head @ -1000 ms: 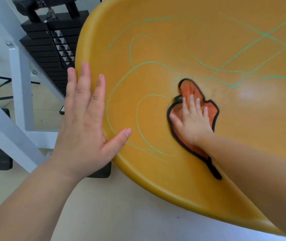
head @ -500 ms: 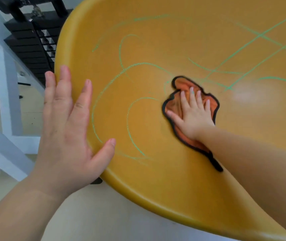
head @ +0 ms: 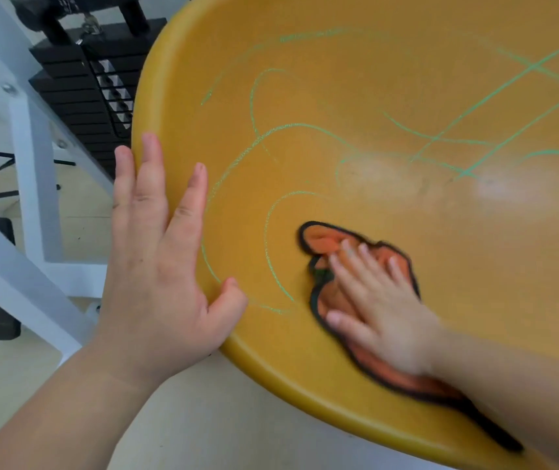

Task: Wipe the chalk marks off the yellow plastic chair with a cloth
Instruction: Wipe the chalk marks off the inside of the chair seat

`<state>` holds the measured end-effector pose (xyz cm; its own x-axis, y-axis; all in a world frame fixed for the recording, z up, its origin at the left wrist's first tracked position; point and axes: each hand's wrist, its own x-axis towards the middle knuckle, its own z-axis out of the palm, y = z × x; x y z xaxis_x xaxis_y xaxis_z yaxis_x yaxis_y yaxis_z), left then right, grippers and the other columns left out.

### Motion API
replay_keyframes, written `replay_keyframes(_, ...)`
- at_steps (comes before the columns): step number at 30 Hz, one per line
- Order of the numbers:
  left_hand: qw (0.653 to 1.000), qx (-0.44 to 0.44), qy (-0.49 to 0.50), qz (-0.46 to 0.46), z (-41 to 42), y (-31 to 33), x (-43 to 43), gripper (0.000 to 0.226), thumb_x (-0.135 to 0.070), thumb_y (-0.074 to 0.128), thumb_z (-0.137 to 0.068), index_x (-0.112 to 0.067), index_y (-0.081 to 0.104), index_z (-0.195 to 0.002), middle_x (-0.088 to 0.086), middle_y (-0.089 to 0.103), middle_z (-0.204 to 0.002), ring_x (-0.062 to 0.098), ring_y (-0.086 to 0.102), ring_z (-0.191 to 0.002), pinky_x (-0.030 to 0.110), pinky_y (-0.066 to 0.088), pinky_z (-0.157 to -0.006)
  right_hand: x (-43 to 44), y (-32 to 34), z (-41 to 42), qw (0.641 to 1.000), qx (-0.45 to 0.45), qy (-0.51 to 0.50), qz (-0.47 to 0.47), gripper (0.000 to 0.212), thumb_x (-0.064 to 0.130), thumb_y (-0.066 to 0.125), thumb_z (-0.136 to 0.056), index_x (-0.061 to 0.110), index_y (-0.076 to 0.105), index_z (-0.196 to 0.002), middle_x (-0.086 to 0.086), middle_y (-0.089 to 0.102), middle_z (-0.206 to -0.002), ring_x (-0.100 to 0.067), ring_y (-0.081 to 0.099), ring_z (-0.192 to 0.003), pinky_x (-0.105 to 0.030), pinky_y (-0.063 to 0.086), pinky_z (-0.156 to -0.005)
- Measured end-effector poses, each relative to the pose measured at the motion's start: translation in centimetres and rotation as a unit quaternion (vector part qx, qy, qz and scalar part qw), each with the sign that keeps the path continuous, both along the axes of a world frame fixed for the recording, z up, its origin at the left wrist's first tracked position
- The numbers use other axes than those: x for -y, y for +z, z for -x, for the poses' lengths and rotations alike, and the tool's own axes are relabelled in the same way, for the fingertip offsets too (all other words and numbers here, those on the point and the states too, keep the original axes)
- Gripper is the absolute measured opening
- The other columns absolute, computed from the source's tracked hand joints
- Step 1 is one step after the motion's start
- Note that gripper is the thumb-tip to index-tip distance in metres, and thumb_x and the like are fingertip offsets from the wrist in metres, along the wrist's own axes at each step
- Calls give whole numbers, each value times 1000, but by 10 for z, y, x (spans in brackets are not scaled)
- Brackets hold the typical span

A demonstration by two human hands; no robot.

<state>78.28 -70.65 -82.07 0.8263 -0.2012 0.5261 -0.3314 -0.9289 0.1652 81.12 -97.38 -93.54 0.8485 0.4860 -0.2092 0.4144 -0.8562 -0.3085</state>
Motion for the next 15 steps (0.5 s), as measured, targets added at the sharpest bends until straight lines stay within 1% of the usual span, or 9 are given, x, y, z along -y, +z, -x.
replay_keyframes(1, 1000, -2, -2, -4, 1, 0, -1, 93, -35, 57, -72, -1, 28, -154, 30, 5, -163, 48, -1, -152, 43, -2, -125, 8, -8, -23, 999, 22, -39, 22, 106, 92, -23, -66, 36, -22, -157, 5, -35, -163, -18, -33, -150, -53, -8, -126)
replay_keyframes(2, 1000, -1, -5, -8, 0, 0, -1, 93, -35, 57, -72, 0, 28, -154, 31, 5, -162, 48, -1, -151, 44, -2, -125, 15, -14, -49, 995, 39, -91, 32, 111, 92, -22, -66, 32, -16, -160, 1, -30, -165, -20, -27, -152, -57, -6, -125)
replay_keyframes(3, 1000, 2, -7, -11, 0, 0, -2, 92, -35, 57, -73, 0, 28, -153, 31, 5, -162, 49, -1, -151, 44, -1, -125, 19, -17, -75, 987, 49, -147, 32, 110, 91, -17, -71, 29, -10, -162, -2, -26, -167, -23, -22, -155, -58, -5, -125)
replay_keyframes(5, 1000, 2, -8, -15, 1, -1, -3, 92, -35, 57, -73, 0, 29, -153, 31, 5, -162, 49, -1, -151, 45, -1, -125, 21, -15, -110, 969, 51, -239, 24, 99, 83, -2, -85, 24, -7, -163, -6, -23, -169, -28, -19, -156, -59, -6, -124)
replay_keyframes(7, 1000, 3, -6, -13, 1, -2, -4, 92, -35, 58, -73, 0, 28, -154, 30, 3, -163, 48, -2, -152, 45, -1, -125, 8, -14, -121, 958, 47, -283, 4, 91, 76, 5, -93, 19, -8, -163, -10, -23, -168, -30, -20, -156, -58, -7, -125)
replay_keyframes(9, 1000, 4, -10, -13, 0, -2, -3, 91, -32, 59, -74, 0, 28, -153, 31, 3, -162, 49, -2, -151, 46, -1, -125, -16, -11, -102, 964, 23, -265, -16, 89, 72, 7, -96, 16, -8, -163, -12, -22, -168, -31, -19, -156, -56, -6, -125)
replay_keyframes(11, 1000, 10, -13, -2, 0, -2, -3, 88, -24, 61, -74, 2, 30, -152, 32, 4, -162, 50, -1, -151, 47, -1, -125, -41, -7, -57, 981, 9, -189, -46, 89, 73, 3, -94, 18, -11, -162, -10, -24, -168, -28, -22, -155, -51, -7, -126)
replay_keyframes(13, 1000, 18, -16, 19, 0, -3, -2, 86, -18, 64, -72, 4, 33, -150, 33, 7, -161, 50, 0, -151, 49, 1, -125, -53, 9, -4, 992, -8, -85, -93, 89, 75, -4, -89, 24, -19, -160, -1, -34, -164, -19, -32, -152, -44, -12, -126)
replay_keyframes(15, 999, 21, -21, 29, 0, -5, -1, 84, -21, 62, -74, 4, 34, -149, 33, 8, -161, 49, 1, -151, 50, 3, -125, -43, 22, 30, 994, -50, 7, -99, 82, 76, -5, -89, 32, -30, -154, 11, -44, -158, -8, -41, -145, -36, -18, -124)
